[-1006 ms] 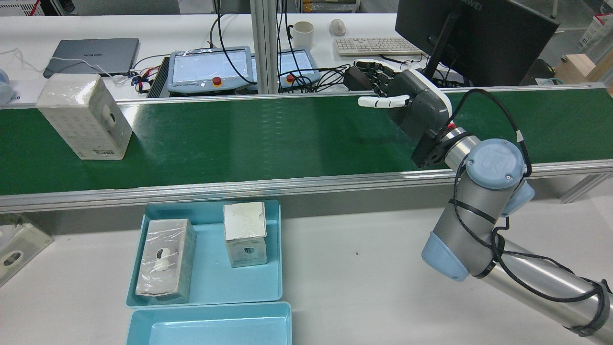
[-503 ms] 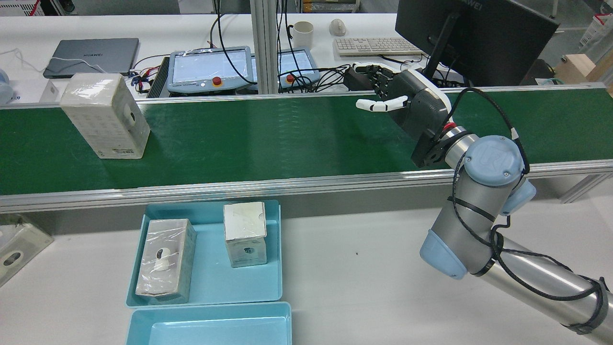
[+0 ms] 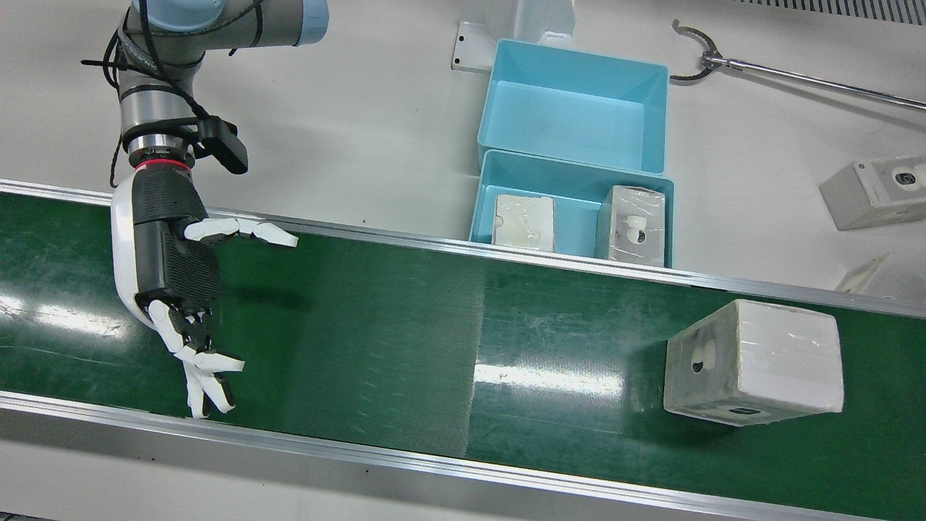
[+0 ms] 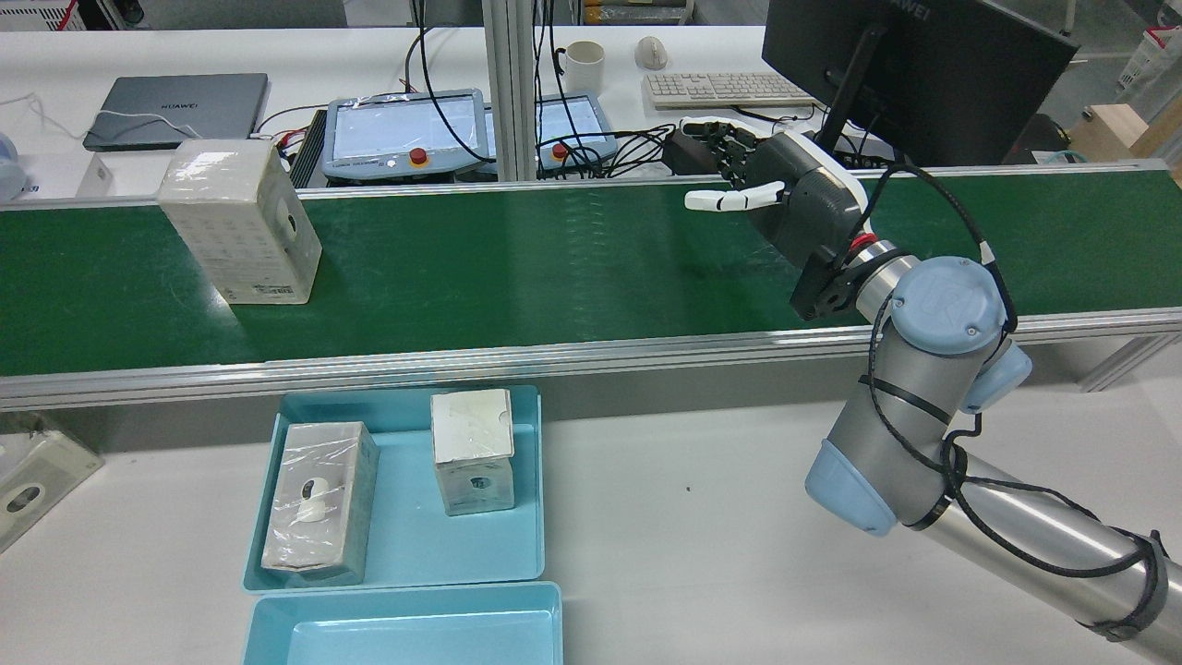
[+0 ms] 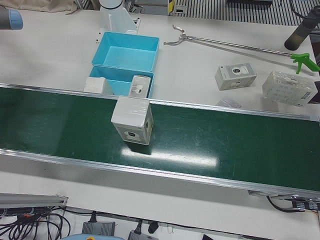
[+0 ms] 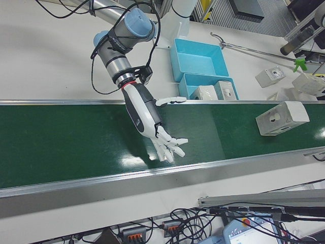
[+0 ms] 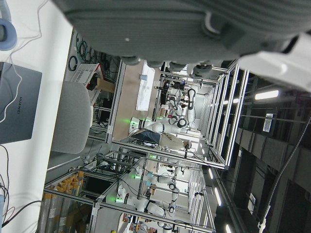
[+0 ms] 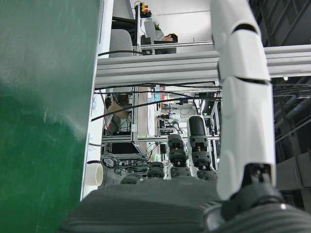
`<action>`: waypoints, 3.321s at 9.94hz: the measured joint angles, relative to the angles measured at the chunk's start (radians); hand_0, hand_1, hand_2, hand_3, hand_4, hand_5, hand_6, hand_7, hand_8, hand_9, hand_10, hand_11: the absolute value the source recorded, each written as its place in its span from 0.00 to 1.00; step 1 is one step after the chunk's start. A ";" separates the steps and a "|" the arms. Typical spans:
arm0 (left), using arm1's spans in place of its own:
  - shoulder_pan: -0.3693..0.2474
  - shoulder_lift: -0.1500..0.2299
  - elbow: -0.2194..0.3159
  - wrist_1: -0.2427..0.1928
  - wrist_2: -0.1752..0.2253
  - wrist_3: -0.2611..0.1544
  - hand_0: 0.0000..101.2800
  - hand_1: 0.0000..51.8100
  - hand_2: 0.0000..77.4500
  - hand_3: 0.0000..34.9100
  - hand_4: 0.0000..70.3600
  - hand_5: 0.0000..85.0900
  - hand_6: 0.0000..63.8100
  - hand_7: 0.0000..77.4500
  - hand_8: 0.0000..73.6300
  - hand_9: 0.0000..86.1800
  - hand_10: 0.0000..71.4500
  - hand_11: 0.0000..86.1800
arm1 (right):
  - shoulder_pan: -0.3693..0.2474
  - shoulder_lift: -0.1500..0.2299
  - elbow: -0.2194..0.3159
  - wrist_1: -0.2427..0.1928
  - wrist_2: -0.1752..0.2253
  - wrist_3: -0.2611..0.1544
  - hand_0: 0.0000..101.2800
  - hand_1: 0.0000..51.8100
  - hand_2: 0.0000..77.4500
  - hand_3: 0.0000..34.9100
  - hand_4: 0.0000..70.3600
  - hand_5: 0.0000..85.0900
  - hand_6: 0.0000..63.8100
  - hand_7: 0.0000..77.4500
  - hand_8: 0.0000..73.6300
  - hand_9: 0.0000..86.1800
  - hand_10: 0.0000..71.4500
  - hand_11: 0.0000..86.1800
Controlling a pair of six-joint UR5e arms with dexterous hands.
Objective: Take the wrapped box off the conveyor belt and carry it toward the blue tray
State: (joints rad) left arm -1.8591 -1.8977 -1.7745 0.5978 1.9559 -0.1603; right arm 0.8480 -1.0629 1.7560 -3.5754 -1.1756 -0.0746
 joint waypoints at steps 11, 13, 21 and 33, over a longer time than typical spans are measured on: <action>0.000 0.000 0.000 0.000 0.000 0.000 0.00 0.00 0.01 0.00 0.00 0.01 0.01 0.01 0.01 0.00 0.01 0.01 | -0.008 0.005 0.005 0.001 0.000 -0.011 0.49 0.34 0.20 0.00 0.17 0.30 0.09 0.07 0.03 0.06 0.00 0.01; 0.000 0.000 0.000 0.000 0.000 0.000 0.00 0.00 0.01 0.00 0.00 0.01 0.01 0.01 0.01 0.00 0.01 0.01 | -0.008 0.006 0.008 0.001 -0.001 -0.011 0.49 0.34 0.20 0.00 0.17 0.29 0.09 0.07 0.04 0.06 0.00 0.01; 0.000 0.000 0.000 0.000 0.000 0.000 0.00 0.00 0.01 0.00 0.00 0.01 0.01 0.01 0.01 0.00 0.01 0.01 | -0.002 0.005 0.013 0.001 -0.001 -0.003 0.49 0.33 0.20 0.00 0.17 0.29 0.09 0.06 0.03 0.06 0.00 0.01; 0.000 0.000 0.000 0.000 0.000 0.000 0.00 0.00 0.01 0.00 0.00 0.01 0.01 0.01 0.01 0.01 0.01 0.01 | -0.014 0.009 0.006 0.004 0.001 -0.006 0.48 0.33 0.21 0.00 0.17 0.28 0.09 0.05 0.04 0.06 0.00 0.01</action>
State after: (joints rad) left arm -1.8591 -1.8977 -1.7745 0.5978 1.9559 -0.1603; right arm 0.8344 -1.0538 1.7622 -3.5718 -1.1747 -0.0804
